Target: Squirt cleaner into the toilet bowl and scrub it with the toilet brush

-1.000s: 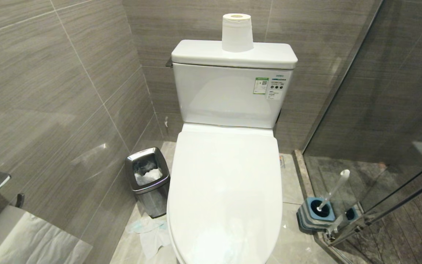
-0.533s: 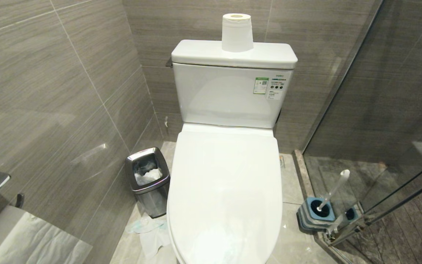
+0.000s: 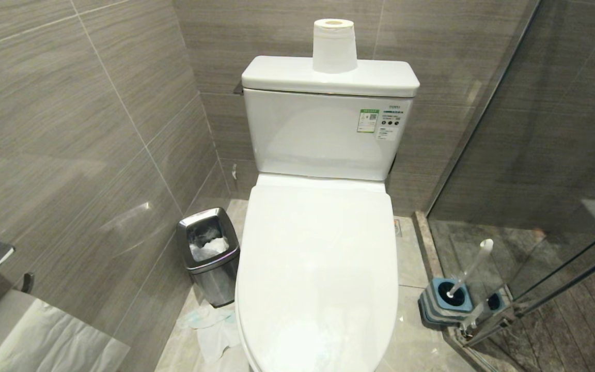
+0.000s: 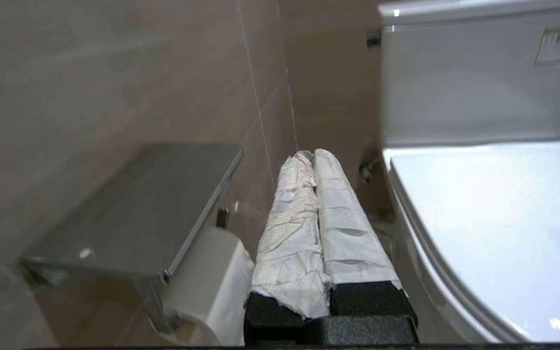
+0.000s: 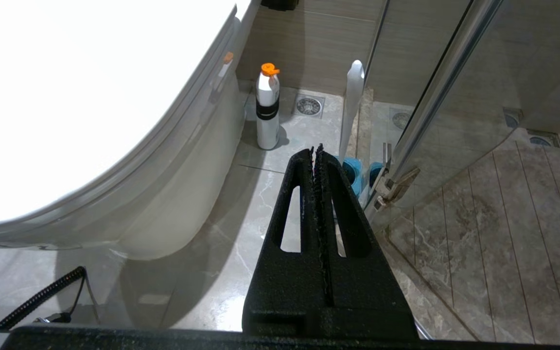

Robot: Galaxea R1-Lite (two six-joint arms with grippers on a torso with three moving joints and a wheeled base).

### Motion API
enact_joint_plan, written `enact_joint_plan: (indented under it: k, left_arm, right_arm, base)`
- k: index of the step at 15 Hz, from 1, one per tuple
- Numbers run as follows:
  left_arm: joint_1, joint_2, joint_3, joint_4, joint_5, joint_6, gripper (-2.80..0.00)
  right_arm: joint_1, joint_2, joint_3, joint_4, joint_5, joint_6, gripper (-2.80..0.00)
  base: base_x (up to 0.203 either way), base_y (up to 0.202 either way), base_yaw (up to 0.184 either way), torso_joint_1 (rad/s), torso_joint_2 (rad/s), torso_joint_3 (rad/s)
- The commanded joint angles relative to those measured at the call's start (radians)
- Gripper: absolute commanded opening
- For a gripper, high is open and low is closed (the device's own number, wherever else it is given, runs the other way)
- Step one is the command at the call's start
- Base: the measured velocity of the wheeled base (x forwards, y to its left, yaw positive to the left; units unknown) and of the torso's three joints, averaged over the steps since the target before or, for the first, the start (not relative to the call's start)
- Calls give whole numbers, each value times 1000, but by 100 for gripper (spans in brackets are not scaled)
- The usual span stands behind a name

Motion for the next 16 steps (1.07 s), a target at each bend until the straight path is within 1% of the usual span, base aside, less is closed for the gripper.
enact_joint_plan:
  k: [1, 3, 5, 8, 9, 13, 15, 16]
  left_arm:
    - [0, 0, 67, 19, -3, -5, -280]
    - [0, 0, 67, 138, -34, -13, -280]
    - [0, 0, 68, 222, -50, -20, -280]
    - [0, 0, 68, 328, -47, -31, -280]
    - [0, 0, 67, 349, -42, -33, -280]
    - [0, 0, 67, 347, -48, -18, -280]
    - [0, 0, 67, 346, -39, -40, -280]
    - [0, 0, 67, 345, -34, -68, -280]
  right_arm:
    - [0, 0, 1, 0, 1, -1, -280]
    - [0, 0, 2, 0, 0, -1, -280]
    - [0, 0, 2, 0, 1, -1, -280]
    - [0, 0, 2, 0, 1, -1, -280]
    - [0, 0, 2, 0, 1, -1, -280]
    - [0, 0, 2, 0, 1, -1, -280]
    - [0, 0, 2, 0, 1, -1, -280]
    - [0, 0, 2, 1, 1, -1, -280]
  base:
    - [0, 0, 0, 0, 0, 0]
    - [0, 0, 0, 0, 0, 0]
    - [0, 0, 0, 0, 0, 0]
    - [0, 0, 0, 0, 0, 0]
    - [0, 0, 0, 0, 0, 0]
    - [0, 0, 0, 0, 0, 0]
    - [0, 0, 0, 0, 0, 0]
    - [0, 0, 0, 0, 0, 0]
